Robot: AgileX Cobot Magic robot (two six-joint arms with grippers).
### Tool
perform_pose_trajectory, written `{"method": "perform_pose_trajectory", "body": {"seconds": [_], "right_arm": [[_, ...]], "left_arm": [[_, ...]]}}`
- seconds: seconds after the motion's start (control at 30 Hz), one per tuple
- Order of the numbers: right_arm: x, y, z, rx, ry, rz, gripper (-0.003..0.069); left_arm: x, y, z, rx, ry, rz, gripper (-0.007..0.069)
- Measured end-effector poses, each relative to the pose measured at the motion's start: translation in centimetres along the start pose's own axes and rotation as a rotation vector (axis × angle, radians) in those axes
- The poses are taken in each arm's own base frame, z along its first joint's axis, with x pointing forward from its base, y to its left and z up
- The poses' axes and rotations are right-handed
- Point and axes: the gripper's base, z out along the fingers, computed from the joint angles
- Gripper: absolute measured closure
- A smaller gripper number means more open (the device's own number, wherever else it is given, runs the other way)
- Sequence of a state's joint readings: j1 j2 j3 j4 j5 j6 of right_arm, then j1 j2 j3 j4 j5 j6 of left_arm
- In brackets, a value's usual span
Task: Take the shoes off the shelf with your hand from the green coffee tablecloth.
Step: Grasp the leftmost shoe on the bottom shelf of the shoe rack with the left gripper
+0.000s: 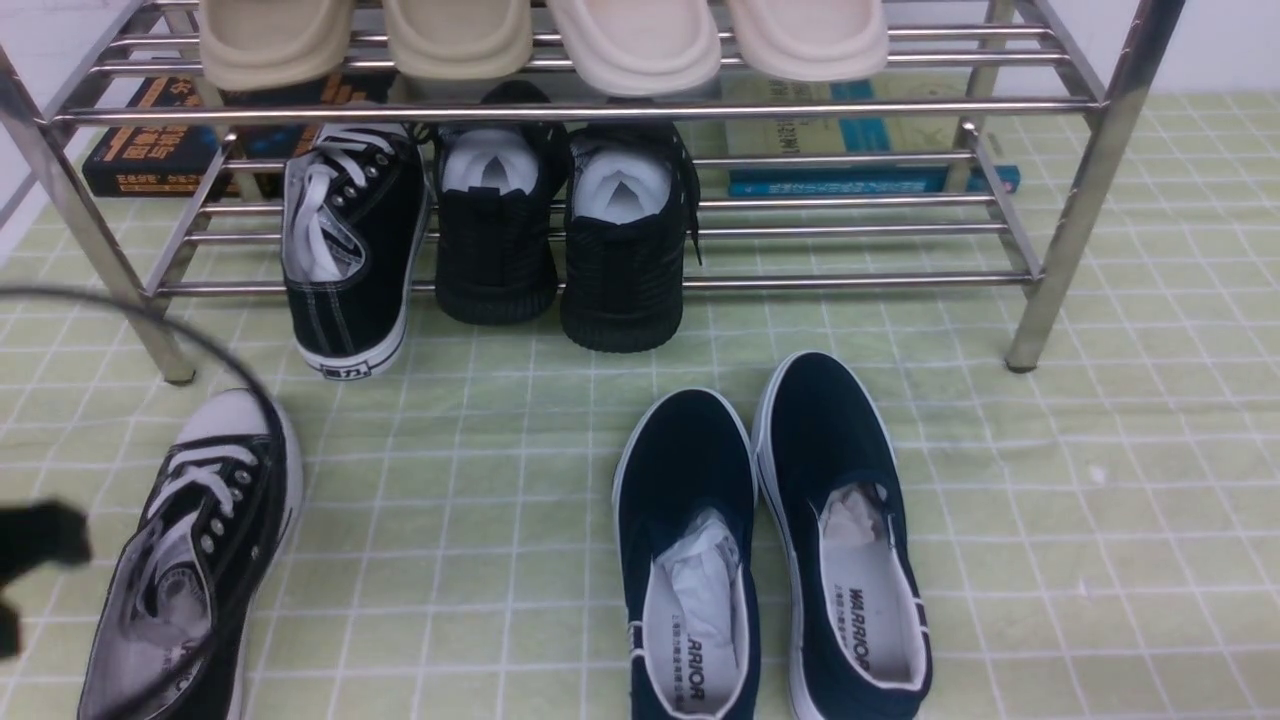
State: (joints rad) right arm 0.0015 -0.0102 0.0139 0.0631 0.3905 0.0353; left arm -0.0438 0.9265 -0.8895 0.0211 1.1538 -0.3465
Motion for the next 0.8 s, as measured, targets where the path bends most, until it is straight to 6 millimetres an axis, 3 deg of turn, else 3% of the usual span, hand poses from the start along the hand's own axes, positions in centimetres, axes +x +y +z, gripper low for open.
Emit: {"method": "perform_pose_trajectory", "body": {"seconds": [0.2, 0.3, 0.4, 0.6, 0.8], "right_arm": [[0.0, 0.0, 0.0, 0.000, 0.000, 0.000, 0.0421], [0.0, 0.0, 0.0, 0.000, 0.000, 0.000, 0.0421], [0.0, 0.0, 0.0, 0.000, 0.000, 0.000, 0.0421], [0.0, 0.0, 0.0, 0.000, 0.000, 0.000, 0.0421], [0.0, 0.0, 0.0, 0.000, 0.000, 0.000, 0.0421]], "left_arm": [[-3.1, -1.5, 2.2, 0.053, -0.043, -0.019, 0.0585], [-5.1, -2.2, 3.6, 0.057, -0.057, -0.019, 0.0522], [-7.7, -3.1, 5.0, 0.066, -0.084, -0.020, 0.0393], [-12.1, -4.7, 7.7, 0.095, -0.170, -0.023, 0.0228], [-14.7, -5.7, 11.4, 0.121, -0.228, -0.032, 0.0195]]}}
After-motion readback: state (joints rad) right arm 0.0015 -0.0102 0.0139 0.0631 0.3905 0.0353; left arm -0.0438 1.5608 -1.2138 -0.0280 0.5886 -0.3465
